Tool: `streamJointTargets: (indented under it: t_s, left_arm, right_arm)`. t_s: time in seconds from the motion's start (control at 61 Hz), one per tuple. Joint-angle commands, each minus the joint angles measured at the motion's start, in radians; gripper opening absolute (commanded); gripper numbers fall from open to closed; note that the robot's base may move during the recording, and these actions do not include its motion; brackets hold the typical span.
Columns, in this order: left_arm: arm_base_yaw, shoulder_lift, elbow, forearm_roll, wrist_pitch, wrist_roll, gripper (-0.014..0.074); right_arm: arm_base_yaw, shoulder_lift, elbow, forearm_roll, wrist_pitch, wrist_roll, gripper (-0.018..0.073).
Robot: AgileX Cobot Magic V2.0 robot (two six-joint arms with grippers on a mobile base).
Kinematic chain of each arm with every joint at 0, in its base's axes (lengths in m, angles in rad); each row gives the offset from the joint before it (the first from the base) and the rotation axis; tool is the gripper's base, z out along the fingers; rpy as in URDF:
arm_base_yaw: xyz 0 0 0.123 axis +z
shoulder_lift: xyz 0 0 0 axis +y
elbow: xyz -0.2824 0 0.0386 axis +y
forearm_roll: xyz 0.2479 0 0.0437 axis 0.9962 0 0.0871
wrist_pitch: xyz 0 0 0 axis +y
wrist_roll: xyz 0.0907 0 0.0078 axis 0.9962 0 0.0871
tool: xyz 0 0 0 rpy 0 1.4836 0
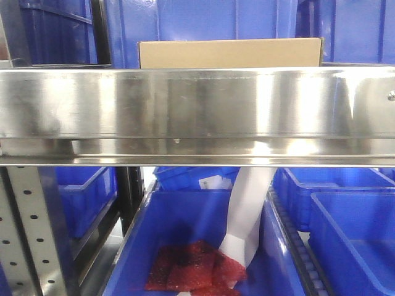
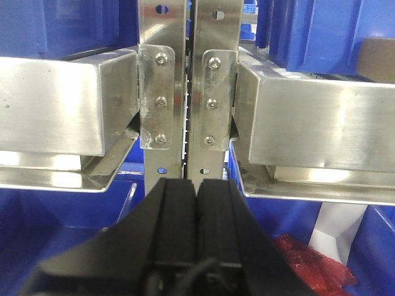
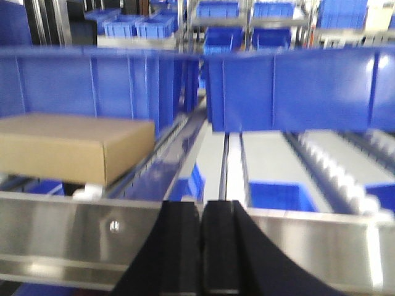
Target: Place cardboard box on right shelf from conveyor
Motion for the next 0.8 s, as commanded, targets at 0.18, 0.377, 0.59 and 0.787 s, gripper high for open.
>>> streamJointTargets:
  t_s: [0.18, 0.377, 0.59, 0.787]
  left_arm:
    - [-0.003, -0.005, 0.006, -0.006, -0.085, 0.0, -0.0116]
    - [-0.003, -0.005, 0.006, -0.006, -0.085, 0.0, -0.0116]
    - [-0.003, -0.005, 0.006, -0.006, -0.085, 0.0, -0.0116]
    - [-0.003, -0.005, 0.006, -0.006, -0.085, 0.0, -0.0116]
  right_arm:
    - [-0.142, 0.012, 0.128, 0.252, -0.297, -0.212, 0.0008]
    - [-0.216, 0.01, 0.209, 0.322, -0.378, -0.247, 0.0008]
    - [-0.216, -0.013, 0.302, 0.323, -0.463, -0.247, 0.0008]
    - [-0.216, -0.013, 0.328, 0.318, -0.493, -0.247, 0.0008]
